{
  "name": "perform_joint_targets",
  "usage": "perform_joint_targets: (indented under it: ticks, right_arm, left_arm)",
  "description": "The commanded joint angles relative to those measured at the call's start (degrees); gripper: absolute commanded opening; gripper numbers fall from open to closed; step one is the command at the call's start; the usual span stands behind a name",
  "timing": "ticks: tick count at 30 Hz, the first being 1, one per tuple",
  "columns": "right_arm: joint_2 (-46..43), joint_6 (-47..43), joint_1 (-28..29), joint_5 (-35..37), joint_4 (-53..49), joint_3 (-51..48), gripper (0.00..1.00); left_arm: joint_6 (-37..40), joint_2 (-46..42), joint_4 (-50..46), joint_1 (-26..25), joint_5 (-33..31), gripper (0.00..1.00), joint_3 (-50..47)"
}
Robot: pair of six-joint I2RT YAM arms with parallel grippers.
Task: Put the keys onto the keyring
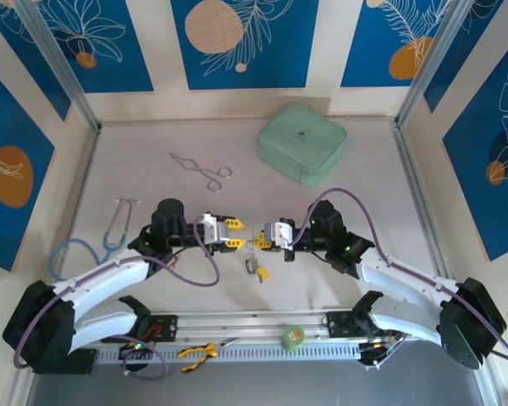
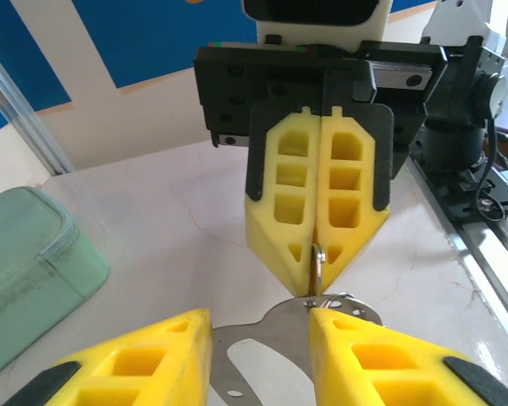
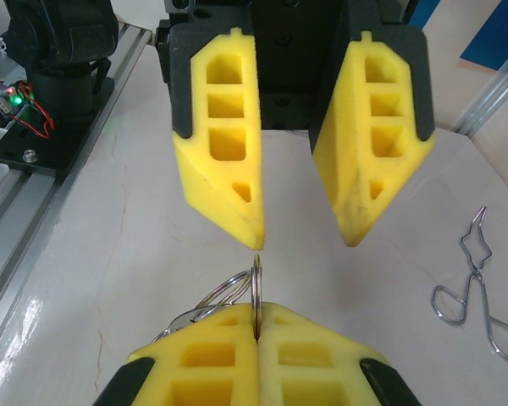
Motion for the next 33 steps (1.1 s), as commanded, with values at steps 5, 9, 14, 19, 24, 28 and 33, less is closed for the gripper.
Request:
perform_joint_targets:
  ticks: [5, 9, 14, 19, 24, 28, 33]
  right_arm:
    - [-0.8, -0.2, 0.7, -2.1, 2.9, 1.6, 0.00]
    - [-1.2, -0.2, 0.8, -1.4, 2.8, 1.2, 0.00]
    - [-1.1, -0.2, 1.0, -1.2, 2.9, 1.2, 0.00]
    - [-1.0, -0.3, 1.1, -0.7, 2.9, 1.4, 0.00]
    - [-1.0, -0.2, 1.2, 0.3, 3.0, 1.4, 0.00]
    - [-0.8, 0.0, 1.1, 0.7, 3.1, 1.4, 0.00]
    - [-0.5, 0.1, 1.3, 1.7, 3.5, 1.5, 0.00]
  left_arm:
    - [2.7, 0.8, -5.4, -0.2, 0.0, 0.33, 1.9]
    - [3.8, 0.4, -9.2, -0.1, -1.1, 0.32, 2.9]
    - [4.3, 2.4, -16.1, -0.2, 3.8, 0.41, 5.5]
    - [2.0, 4.7, -17.6, -0.2, 8.2, 0.44, 6.8]
    - [1.0, 5.8, -20.0, -0.2, 11.5, 0.41, 7.9]
    - [1.0, 5.9, -20.7, -0.3, 13.6, 0.39, 7.8]
    - [0.4, 4.7, -19.4, -0.6, 15.4, 0.36, 7.3]
